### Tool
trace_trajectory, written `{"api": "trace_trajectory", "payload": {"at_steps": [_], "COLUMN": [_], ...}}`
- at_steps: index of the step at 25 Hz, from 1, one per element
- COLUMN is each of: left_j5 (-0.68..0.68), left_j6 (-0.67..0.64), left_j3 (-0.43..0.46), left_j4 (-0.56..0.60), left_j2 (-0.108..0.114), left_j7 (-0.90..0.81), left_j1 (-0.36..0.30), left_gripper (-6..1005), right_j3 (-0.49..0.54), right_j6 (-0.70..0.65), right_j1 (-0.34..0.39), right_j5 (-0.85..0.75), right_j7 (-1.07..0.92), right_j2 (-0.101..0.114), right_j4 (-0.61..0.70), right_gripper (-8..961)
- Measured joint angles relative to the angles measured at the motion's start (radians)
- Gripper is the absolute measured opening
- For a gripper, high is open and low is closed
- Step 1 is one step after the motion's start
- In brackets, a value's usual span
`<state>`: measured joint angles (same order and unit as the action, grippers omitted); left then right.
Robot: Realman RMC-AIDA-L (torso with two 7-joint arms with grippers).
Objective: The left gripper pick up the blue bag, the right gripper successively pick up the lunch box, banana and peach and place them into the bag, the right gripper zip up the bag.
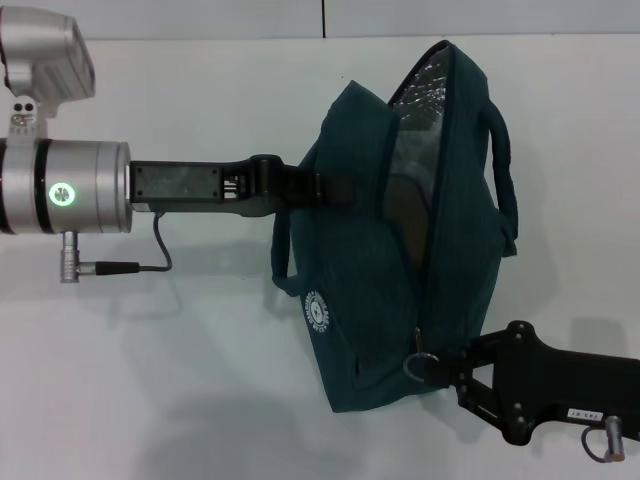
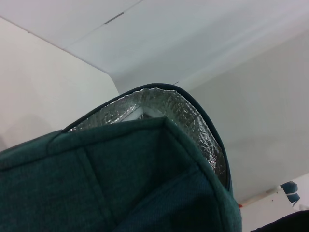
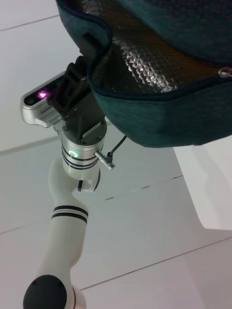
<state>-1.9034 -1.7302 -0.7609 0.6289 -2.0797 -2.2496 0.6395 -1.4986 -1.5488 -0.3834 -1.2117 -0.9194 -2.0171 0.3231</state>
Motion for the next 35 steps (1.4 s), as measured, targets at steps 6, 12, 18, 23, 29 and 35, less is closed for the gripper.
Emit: {"api": "trace_trajectory", "payload": {"at_steps": [6, 12, 18, 23, 29, 35], "left_j5": [0.000, 0.000, 0.000, 0.001, 0.002, 0.002], "left_j6": [0.000, 0.000, 0.000, 0.000, 0.000, 0.000], "left_j3": [0.000, 0.000, 0.000, 0.000, 0.000, 0.000], "left_j4": [0.000, 0.000, 0.000, 0.000, 0.000, 0.000], "left_j2": [0.000, 0.000, 0.000, 0.000, 0.000, -0.002], "left_j7": [0.000, 0.002, 0.003, 0.005, 0.005, 0.005], "left_j1": [0.000, 0.000, -0.001, -0.001, -0.005, -0.008], "left_gripper": [46, 46, 46, 46, 47, 47], "right_j3": [-0.001, -0.003, -0.003, -0.001, 0.003, 0.081], "right_j6": [0.009, 0.010, 0.002, -0.002, -0.009, -0.064], "right_j1": [-0.004, -0.007, -0.002, 0.001, 0.010, 0.061], "right_j5": [-0.002, -0.002, -0.003, -0.003, 0.008, 0.022], "right_j7": [0.000, 0.001, 0.006, 0.007, 0.017, 0.032], "right_j2": [0.000, 0.000, 0.000, 0.000, 0.001, 0.009], "right_j4": [0.000, 0.001, 0.004, 0.004, 0.004, 0.010], "right_gripper": [109, 45, 8, 8, 8, 8]}}
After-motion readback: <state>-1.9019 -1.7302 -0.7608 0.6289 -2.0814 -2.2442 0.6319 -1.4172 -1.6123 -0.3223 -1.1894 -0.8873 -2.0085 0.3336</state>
